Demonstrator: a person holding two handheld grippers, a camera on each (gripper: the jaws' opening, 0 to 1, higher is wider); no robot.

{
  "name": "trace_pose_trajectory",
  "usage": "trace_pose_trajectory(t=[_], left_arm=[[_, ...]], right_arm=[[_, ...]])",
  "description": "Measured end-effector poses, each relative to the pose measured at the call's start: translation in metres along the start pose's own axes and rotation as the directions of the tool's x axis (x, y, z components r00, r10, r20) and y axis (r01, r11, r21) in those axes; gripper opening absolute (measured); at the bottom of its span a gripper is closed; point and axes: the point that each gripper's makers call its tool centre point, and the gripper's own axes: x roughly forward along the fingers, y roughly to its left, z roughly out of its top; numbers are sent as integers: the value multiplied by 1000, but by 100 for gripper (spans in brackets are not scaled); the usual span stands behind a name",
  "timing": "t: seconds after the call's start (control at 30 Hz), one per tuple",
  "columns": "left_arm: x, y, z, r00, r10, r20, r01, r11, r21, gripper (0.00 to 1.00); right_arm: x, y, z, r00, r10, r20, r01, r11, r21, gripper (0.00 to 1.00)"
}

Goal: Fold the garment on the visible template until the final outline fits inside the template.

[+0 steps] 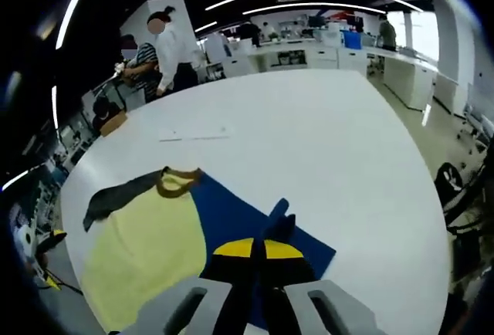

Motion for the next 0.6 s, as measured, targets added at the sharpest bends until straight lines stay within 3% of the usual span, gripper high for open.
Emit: trace_pose_trajectory(t=[0.6], left_arm=[[5, 0, -1, 1000, -20, -5, 20, 1000, 23, 99]], right_arm=[[26, 35, 17, 999, 33, -8, -34, 999, -20, 0]])
